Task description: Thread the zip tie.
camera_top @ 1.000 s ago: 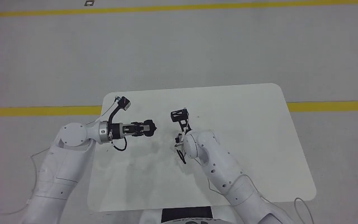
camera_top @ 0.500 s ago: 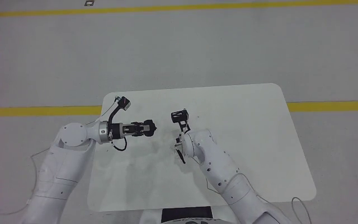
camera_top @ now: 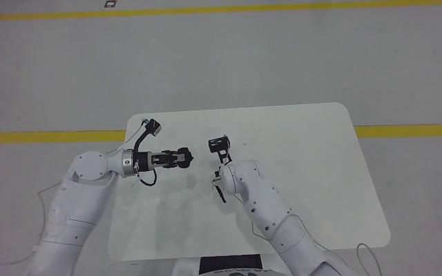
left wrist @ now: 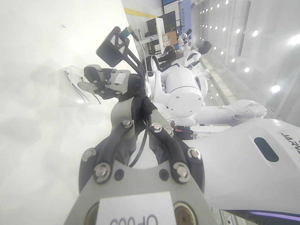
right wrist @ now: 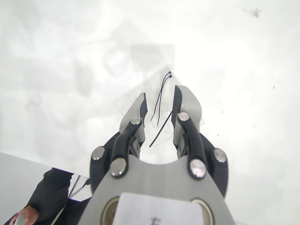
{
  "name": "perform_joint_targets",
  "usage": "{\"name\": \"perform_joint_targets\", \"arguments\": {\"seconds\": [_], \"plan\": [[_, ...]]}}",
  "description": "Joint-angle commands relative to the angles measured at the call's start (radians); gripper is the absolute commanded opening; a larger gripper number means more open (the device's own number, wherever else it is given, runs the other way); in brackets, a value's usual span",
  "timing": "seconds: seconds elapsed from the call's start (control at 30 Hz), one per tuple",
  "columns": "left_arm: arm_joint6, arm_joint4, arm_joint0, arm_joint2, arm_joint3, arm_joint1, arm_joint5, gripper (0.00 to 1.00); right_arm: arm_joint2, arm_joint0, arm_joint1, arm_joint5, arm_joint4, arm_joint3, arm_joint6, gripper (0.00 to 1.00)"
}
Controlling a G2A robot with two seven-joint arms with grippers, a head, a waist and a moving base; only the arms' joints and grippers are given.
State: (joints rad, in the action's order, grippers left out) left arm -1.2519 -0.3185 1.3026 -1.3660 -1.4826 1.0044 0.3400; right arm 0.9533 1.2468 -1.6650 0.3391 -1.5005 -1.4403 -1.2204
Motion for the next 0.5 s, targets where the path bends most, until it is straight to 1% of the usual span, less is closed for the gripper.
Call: {"name": "perform_joint_targets", "arguments": {"seconds": [0.0, 0.2, 0.37, 0.47], "plan": [[0.0, 0.0, 0.0, 0.0, 0.0, 0.0, 0.0, 0.0, -0.003, 0.004, 0.0, -0.003, -0.006, -0.008, -0.007, 0.26], [0.0, 0.0, 0.0, 0.0, 0.0, 0.0, 0.0, 0.0, -0.005, 0.015, 0.002, -0.018, -0.02, -0.031, -0.03, 0.25], [0.0, 0.0, 0.0, 0.0, 0.0, 0.0, 0.0, 0.0, -0.007, 0.023, 0.004, -0.048, -0.022, -0.045, -0.053, 0.26], [0.0, 0.0, 0.0, 0.0, 0.0, 0.0, 0.0, 0.0, -0.01, 0.025, 0.004, -0.05, -0.024, -0.044, -0.056, 0.26]]}}
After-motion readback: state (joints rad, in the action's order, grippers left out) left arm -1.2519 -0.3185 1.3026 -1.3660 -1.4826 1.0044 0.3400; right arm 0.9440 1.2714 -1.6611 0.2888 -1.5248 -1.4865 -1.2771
